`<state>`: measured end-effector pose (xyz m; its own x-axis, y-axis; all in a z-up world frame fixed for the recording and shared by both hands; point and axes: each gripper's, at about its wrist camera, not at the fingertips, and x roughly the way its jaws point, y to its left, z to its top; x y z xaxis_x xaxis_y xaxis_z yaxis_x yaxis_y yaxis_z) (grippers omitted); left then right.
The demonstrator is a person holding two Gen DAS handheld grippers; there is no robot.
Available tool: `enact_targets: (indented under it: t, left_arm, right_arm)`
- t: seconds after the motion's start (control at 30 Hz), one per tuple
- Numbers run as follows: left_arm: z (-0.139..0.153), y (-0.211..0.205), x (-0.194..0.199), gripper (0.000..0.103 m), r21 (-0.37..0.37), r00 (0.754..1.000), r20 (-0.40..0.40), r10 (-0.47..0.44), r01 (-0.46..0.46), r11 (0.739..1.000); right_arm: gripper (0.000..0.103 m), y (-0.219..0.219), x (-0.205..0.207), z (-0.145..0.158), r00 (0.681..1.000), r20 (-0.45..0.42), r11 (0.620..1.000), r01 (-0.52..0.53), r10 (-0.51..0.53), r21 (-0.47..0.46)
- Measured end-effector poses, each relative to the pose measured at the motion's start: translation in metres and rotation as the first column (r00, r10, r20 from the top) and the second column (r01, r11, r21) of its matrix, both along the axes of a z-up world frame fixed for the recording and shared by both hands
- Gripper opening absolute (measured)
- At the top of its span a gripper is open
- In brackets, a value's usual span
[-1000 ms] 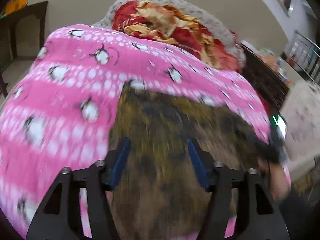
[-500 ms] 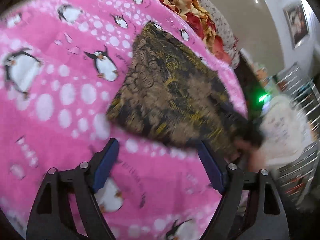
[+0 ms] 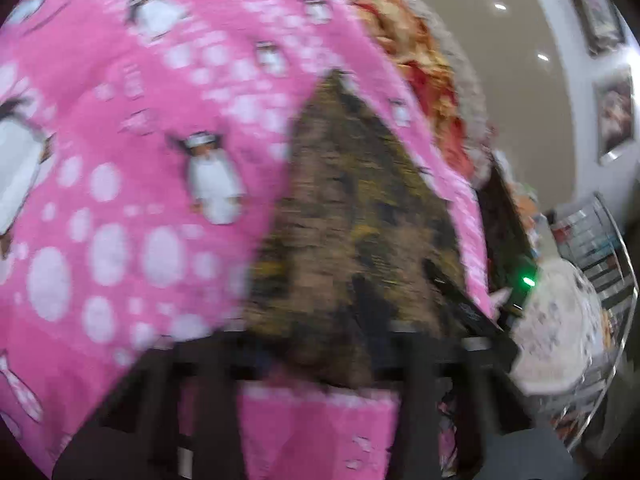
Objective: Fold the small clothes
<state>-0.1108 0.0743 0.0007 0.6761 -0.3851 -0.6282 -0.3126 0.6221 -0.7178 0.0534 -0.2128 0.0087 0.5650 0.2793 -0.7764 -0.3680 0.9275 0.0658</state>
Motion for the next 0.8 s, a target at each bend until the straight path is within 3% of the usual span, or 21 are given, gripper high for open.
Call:
enact_targets:
  t: [0.03, 0.1, 0.3, 0.4, 0.47, 0.53, 0.57, 0.67, 0.73, 0.8]
  left_arm:
    - [-0.006, 0.005, -0.002, 0.016, -0.041, 1.0, 0.001, 0.019, -0.019, 0.999]
    - [-0.005, 0.004, -0.003, 0.014, -0.023, 1.0, 0.003, 0.029, -0.028, 0.999]
    - [0.017, -0.018, -0.003, 0.014, 0.208, 0.999, 0.025, 0.022, -0.027, 0.978]
    - [0.033, -0.034, -0.005, 0.01, 0.353, 0.995, 0.098, -0.004, -0.031, 0.935]
    - [0.046, -0.051, -0.008, 0.009, 0.467, 0.985, 0.161, -0.057, -0.025, 0.884]
    - [0.056, -0.067, -0.009, 0.009, 0.549, 0.97, 0.209, -0.125, -0.01, 0.836]
    - [0.06, -0.073, -0.01, 0.009, 0.572, 0.962, 0.227, -0.154, -0.004, 0.82]
    - [0.066, -0.088, -0.005, 0.009, 0.61, 0.94, 0.263, -0.217, 0.012, 0.792]
    - [0.07, -0.096, 0.0, 0.009, 0.619, 0.925, 0.28, -0.258, 0.032, 0.785]
    - [0.075, -0.103, 0.002, 0.009, 0.629, 0.909, 0.29, -0.299, 0.053, 0.775]
  right_arm:
    - [0.099, 0.0, 0.0, 0.0, 1.0, 0.0, 1.0, 0.0, 0.0, 0.0]
    - [0.099, -0.001, 0.0, -0.001, 1.0, 0.0, 1.0, 0.0, 0.0, -0.001]
    - [0.103, 0.001, 0.002, -0.001, 1.0, -0.017, 1.0, -0.008, 0.008, 0.005]
    - [0.103, -0.001, 0.004, -0.001, 0.999, -0.037, 1.0, -0.009, 0.01, 0.02]
    - [0.1, 0.003, 0.008, 0.002, 0.998, -0.066, 1.0, -0.014, 0.013, -0.008]
    - [0.078, 0.007, 0.014, 0.018, 0.996, -0.088, 1.0, -0.014, 0.012, -0.025]
    - [0.069, 0.012, 0.019, 0.033, 0.996, -0.089, 1.0, -0.027, 0.026, -0.006]
    - [0.069, 0.035, 0.041, 0.075, 0.989, -0.096, 0.99, -0.107, 0.116, 0.091]
    - [0.069, 0.063, 0.065, 0.091, 0.951, -0.209, 0.959, -0.184, 0.229, 0.213]
    - [0.069, 0.095, 0.083, 0.099, 0.893, -0.294, 0.918, -0.25, 0.342, 0.308]
